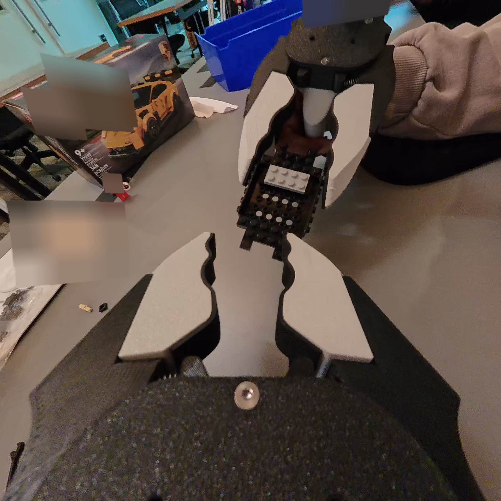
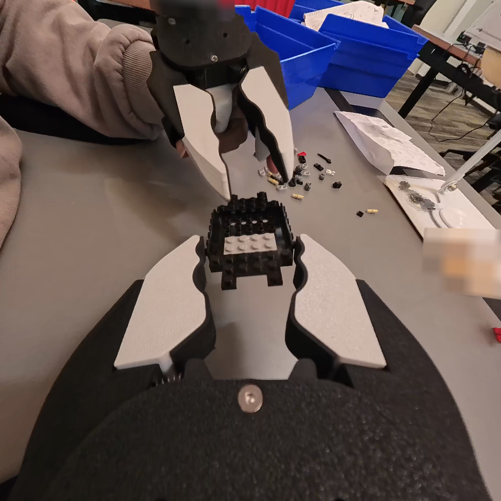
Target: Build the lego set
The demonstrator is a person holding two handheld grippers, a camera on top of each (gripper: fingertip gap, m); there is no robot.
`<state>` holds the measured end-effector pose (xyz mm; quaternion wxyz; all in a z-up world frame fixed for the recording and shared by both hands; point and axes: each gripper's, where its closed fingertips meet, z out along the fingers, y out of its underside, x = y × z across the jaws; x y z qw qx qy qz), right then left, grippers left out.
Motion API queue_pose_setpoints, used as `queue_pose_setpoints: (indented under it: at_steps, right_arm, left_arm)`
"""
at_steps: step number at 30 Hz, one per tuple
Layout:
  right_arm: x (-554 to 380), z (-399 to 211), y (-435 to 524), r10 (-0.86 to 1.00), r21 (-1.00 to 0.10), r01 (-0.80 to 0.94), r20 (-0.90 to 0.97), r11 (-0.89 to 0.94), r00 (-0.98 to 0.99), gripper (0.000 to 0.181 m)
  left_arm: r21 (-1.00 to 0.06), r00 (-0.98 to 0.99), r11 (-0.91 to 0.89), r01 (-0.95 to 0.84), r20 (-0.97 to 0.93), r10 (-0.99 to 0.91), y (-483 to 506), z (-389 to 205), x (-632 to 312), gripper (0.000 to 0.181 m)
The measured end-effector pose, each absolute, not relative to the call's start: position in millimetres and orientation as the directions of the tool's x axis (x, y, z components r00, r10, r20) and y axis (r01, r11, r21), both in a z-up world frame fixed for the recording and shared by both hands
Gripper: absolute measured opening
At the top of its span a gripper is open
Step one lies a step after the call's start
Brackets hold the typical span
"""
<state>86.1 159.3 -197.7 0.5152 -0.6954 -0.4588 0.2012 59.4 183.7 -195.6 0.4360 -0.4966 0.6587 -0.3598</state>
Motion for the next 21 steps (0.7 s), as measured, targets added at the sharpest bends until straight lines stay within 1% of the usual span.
queue_pose_setpoints:
  at_steps: [7, 11, 18, 21]
  right_arm:
    - [78.4, -197.5, 153.3, 0.867, -0.910, 0.413, 0.169, -0.045, 0.468, 0.063]
    - [75.1, -199.6, 151.0, 0.875, -0.908, 0.417, 0.161, -0.050, 0.456, 0.063]
    - [73.3, -200.8, 149.7, 0.884, -0.914, 0.401, 0.133, -0.067, 0.449, 0.063]
    - [68.6, -203.3, 147.3, 0.892, -0.914, 0.400, 0.122, -0.070, 0.435, 0.063]
  left_arm:
    - [-0.881, -0.171, 0.305, -0.362, -0.259, -0.951, 174.5, -203.4, 61.0, 0.049]
    - [-0.881, -0.180, 0.326, -0.342, -0.280, -0.943, 169.3, -200.1, 62.4, 0.044]
    - [-0.883, -0.172, 0.351, -0.310, -0.311, -0.935, 168.3, -193.7, 62.3, 0.043]
    - [-0.867, -0.182, 0.380, -0.321, -0.337, -0.924, 165.8, -197.6, 62.9, 0.039]
